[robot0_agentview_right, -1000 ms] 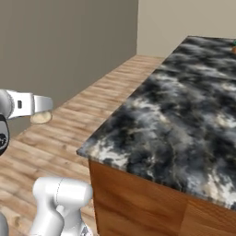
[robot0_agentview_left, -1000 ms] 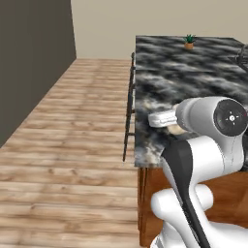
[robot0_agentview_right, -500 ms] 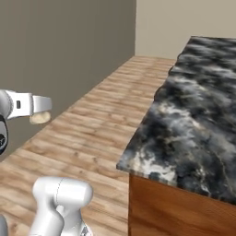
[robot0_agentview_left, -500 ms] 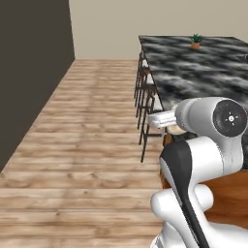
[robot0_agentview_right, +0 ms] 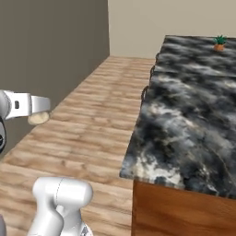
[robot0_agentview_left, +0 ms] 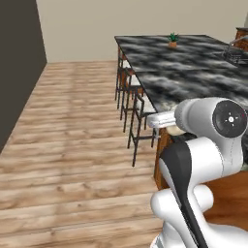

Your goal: Get the candle and the beer from the cabinet and move them to the dining counter.

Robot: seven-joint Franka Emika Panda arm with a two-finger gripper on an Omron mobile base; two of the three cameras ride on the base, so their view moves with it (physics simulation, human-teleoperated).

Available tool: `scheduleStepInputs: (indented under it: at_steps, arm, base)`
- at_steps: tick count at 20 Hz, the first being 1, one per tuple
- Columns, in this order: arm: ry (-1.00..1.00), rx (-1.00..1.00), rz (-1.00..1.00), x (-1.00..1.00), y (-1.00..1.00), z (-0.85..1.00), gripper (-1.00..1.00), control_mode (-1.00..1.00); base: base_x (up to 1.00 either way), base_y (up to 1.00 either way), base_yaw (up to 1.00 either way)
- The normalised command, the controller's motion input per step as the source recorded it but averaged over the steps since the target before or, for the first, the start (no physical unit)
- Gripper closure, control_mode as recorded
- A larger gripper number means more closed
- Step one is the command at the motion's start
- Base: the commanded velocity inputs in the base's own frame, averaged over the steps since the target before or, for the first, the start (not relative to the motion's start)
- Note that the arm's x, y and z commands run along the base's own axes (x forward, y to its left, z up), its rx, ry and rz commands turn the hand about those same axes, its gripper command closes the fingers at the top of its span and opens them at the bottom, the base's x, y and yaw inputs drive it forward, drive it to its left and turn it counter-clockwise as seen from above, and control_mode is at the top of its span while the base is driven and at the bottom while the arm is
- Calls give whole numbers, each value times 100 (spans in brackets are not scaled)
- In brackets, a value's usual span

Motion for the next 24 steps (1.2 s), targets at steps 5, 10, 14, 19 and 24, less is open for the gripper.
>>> scheduleStepInputs:
  at_steps: [5,10,14,19,24]
  arm:
    - [0,0,0,0,0,0,100,100]
    - [0,0,0,0,0,0,100,100]
    - [0,0,0,0,0,0,100,100]
    - [0,0,0,0,0,0,100,100]
    - [0,0,0,0,0,0,100,100]
  base:
    - [54,46,-43]
    - [38,72,-49]
    - [35,72,-50]
    - [50,70,-50]
    - [65,68,-49]
